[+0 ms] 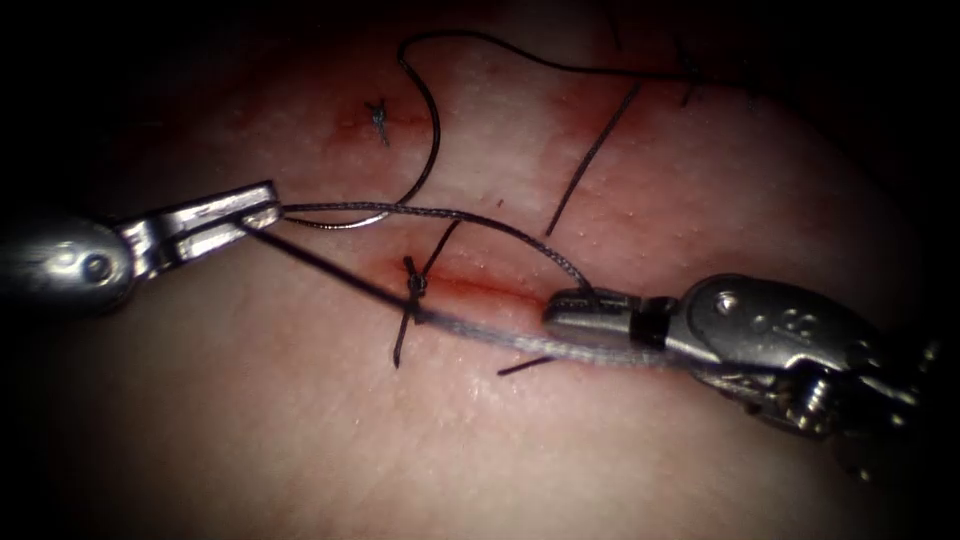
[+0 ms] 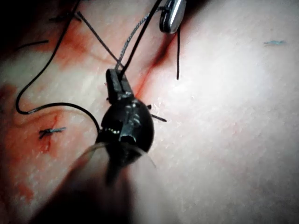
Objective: Wound Closure
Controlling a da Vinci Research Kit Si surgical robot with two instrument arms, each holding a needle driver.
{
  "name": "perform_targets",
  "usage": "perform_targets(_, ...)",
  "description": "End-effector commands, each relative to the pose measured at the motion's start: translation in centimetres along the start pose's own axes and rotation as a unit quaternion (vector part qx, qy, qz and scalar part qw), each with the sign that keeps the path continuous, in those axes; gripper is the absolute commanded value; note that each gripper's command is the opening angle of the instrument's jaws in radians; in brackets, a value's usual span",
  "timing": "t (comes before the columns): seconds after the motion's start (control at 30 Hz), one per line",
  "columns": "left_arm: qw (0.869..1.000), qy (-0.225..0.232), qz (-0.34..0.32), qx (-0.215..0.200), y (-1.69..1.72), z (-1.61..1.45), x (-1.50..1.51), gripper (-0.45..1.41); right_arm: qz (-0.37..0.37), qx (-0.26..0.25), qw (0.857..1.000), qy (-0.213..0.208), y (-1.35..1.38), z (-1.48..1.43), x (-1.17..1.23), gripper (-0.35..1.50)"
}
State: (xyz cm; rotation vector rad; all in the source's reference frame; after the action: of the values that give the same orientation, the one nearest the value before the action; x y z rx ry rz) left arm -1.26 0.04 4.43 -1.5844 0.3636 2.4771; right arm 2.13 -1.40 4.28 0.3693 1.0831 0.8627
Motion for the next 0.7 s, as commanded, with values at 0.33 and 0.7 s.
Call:
perform_targets(0.33, 0.998, 0.054, 0.011, 0.028, 0.09, -0.08, -0.22, -0.45, -0.008, 0.107, 0.993, 0.051, 0.06, 0.04, -0.01, 1.47)
perform_targets(0.7, 0.997, 0.065, 0.023, 0.026, 0.14, -0.15, -0.25, -0.45, -0.147, 0.056, 0.985, 0.069, 0.39, 0.06, -0.15, -0.35)
